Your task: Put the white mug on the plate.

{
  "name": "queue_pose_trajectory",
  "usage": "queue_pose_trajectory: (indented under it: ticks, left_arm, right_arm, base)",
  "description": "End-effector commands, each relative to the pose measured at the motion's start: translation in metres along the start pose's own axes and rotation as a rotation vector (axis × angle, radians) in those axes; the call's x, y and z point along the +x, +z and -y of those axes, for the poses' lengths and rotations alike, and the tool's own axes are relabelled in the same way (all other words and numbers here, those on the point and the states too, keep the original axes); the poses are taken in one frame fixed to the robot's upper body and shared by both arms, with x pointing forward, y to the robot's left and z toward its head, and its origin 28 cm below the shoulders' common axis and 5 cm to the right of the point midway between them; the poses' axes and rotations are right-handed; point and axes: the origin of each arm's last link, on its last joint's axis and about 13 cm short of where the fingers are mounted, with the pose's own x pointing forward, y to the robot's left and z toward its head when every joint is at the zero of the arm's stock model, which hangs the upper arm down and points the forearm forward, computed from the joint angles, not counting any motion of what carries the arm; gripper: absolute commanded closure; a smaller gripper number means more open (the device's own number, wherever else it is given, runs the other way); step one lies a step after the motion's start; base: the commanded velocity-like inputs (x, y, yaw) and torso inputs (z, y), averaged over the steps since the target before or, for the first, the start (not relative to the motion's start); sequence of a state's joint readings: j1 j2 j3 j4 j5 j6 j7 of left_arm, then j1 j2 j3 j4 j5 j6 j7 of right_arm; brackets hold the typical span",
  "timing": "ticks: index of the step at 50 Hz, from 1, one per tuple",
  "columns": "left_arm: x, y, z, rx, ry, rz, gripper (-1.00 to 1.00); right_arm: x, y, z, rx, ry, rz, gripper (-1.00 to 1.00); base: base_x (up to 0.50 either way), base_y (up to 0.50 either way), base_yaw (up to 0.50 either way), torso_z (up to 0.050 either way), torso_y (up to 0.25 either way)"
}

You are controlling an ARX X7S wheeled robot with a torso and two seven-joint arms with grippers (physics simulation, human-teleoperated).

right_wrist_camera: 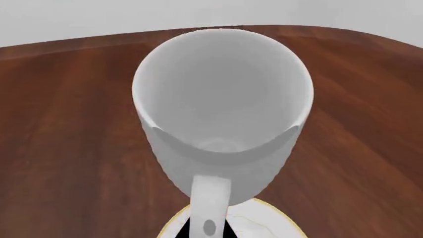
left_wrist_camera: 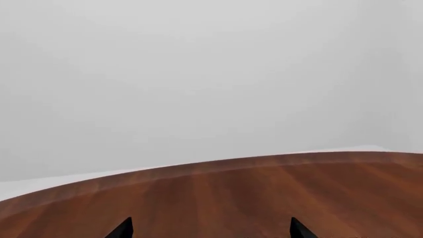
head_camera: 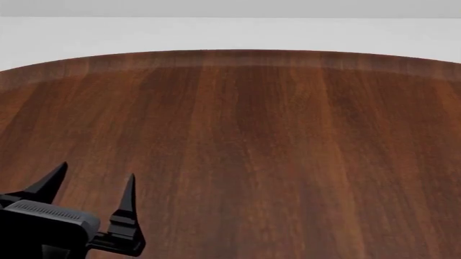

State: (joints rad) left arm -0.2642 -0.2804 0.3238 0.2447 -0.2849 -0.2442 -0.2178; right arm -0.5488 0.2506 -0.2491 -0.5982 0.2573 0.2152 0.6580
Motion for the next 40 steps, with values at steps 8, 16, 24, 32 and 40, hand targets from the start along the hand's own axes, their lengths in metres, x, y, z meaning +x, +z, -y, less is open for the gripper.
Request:
queue_pose_trajectory:
  ticks: [8, 16, 24, 32, 40]
  left_arm:
    - [0.002, -0.003, 0.002, -0.007, -0.024, -0.006, -1.0]
    - [0.002, -0.003, 0.003, -0.004, -0.028, -0.009, -1.0]
    - [0.002, -0.004, 0.005, -0.009, -0.036, -0.015, -1.0]
    - [-0.001, -0.003, 0.004, -0.012, -0.042, -0.015, -1.0]
    - [-0.004, -0.003, 0.005, -0.015, -0.055, -0.011, -1.0]
  right_arm:
    - [-0.017, -0.013, 0.009, 0.062, -0.109, -0.043, 1.0]
    - [-0.019, -0.018, 0.012, 0.081, -0.13, -0.058, 1.0]
    - [-0.026, -0.021, 0.013, 0.085, -0.142, -0.07, 1.0]
    - [-0.035, -0.022, 0.013, 0.089, -0.124, -0.09, 1.0]
    - [-0.041, -0.029, 0.012, 0.106, -0.104, -0.126, 1.0]
  base:
    - [0.0, 0.0, 0.0, 0.0, 0.0]
    - [0.0, 0.0, 0.0, 0.0, 0.0]
    - [0.0, 0.0, 0.0, 0.0, 0.0]
    - [0.0, 0.0, 0.0, 0.0, 0.0]
    - [0.0, 0.0, 0.0, 0.0, 0.001]
